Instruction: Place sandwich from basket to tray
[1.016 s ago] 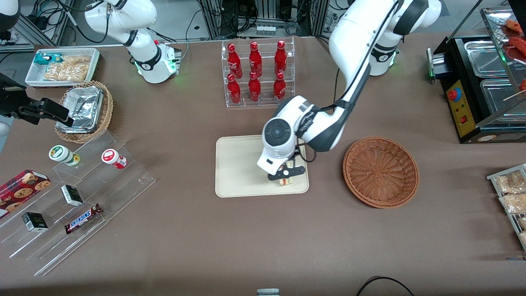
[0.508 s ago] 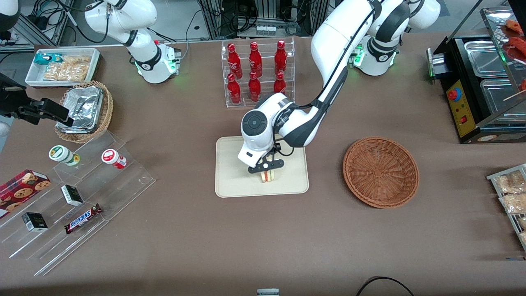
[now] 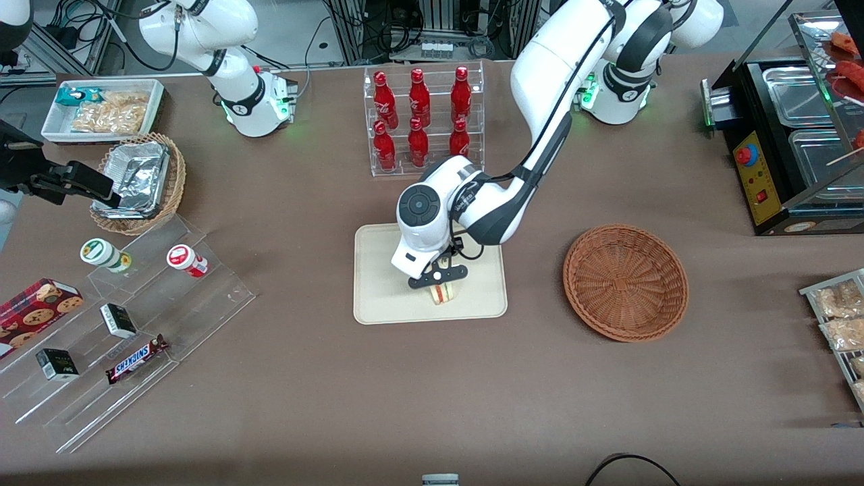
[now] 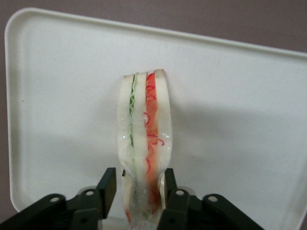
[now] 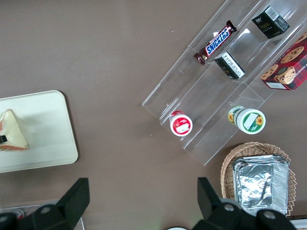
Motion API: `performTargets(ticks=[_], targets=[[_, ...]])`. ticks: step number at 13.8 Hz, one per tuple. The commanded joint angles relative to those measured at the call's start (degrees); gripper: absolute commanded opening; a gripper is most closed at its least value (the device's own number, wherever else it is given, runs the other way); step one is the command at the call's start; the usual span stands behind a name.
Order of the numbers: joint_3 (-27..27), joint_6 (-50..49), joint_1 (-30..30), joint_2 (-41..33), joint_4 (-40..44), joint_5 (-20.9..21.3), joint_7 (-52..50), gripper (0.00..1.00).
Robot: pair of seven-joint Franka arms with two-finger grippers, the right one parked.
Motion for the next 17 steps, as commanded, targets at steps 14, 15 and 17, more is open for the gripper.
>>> performTargets(ticks=[14,15,17], targets=[[2.07,-17.41,16.36,-22.89,-12.33,0.35,18.15,1.0],[2.07,-17.4,18.29,-24.48,-13.91,0.35,20.79,1.0],[2.07,-17.67,21.02,-27.81,-17.6,0.35,25.02,1.0]])
